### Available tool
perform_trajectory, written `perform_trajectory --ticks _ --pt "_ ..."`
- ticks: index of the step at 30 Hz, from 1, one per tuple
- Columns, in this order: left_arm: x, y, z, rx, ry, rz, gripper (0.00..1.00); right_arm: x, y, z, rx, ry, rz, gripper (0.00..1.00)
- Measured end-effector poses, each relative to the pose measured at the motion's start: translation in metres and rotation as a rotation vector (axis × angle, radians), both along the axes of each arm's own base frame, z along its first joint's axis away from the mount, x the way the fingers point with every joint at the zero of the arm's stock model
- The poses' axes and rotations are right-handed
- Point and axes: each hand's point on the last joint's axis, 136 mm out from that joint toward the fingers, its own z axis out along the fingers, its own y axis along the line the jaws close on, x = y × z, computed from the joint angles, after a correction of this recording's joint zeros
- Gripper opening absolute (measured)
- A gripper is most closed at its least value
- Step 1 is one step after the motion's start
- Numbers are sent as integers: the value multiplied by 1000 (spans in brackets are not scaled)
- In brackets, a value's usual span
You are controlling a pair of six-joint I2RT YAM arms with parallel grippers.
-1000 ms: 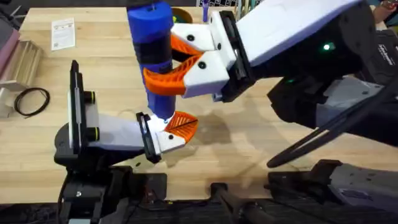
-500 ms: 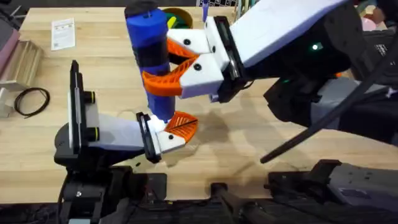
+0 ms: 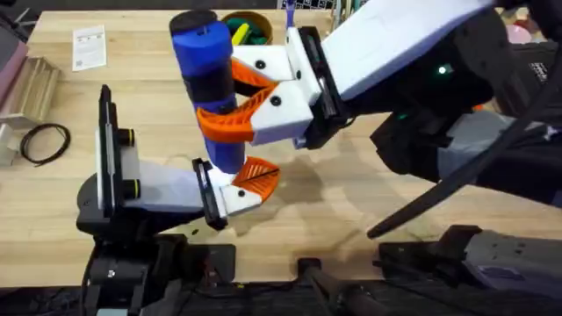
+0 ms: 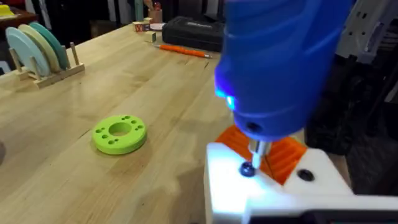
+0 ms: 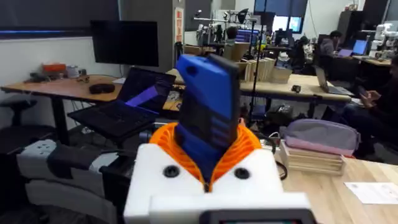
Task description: Pick up the gripper from the table and insert it into the empty holder that is missing its gripper. Then pick up a screw, insert it into the mounting hole, and use the screwdriver to tighten it. Finally, clean up the table by picking up the vegetable and placing it into the bucket.
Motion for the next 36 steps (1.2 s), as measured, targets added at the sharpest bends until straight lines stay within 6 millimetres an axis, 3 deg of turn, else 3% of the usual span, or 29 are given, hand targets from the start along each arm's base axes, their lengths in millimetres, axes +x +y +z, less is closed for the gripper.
perform_trajectory --ticks 36 --pt "0 0 0 0 0 0 14 1 1 -3 -4 -25 -10 23"
